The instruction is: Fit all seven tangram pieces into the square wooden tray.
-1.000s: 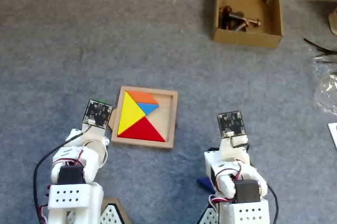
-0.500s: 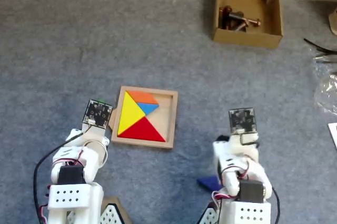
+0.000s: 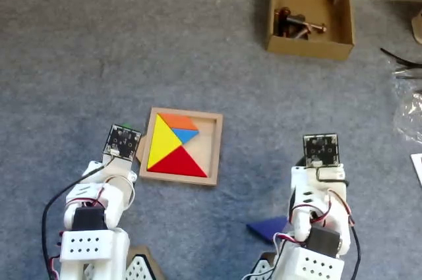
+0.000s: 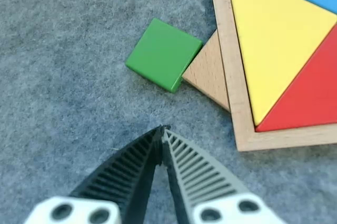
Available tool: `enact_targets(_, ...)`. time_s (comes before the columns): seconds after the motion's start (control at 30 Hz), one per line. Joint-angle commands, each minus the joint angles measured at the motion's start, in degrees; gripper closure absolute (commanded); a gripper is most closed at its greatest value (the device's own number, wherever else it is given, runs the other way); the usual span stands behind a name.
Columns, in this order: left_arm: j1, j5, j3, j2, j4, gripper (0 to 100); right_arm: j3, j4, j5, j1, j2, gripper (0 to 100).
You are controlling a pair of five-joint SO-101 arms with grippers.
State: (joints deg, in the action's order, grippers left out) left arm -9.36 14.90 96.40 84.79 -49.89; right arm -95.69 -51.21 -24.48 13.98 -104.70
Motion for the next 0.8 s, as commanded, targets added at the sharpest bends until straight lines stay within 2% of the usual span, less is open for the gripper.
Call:
enact_targets(0.0,0.66,0.44,1.27,0.84,-0.35,99,0.75,-6.11,-0.88,1.19,-0.13,98.8)
enact_targets(0.27,0.66,0.44,1.27,0.84,-0.35,99,17.19,-17.01,-0.97,0.92,3.30,98.8)
enact_targets(0.5,0.66,0.44,1.27,0.84,-0.35,99,30.46,-18.15,-0.97,1.01,25.45,98.8)
enact_targets(0.67,0.66,0.44,1.27,0.84,-0.35,99,44.88,-26.42,-1.05,0.84,44.26,98.8)
enact_targets(0.77,0.66,0.44,1.27,0.84,-0.35,99,53.67,-32.57,-5.71,0.57,53.23,98.8)
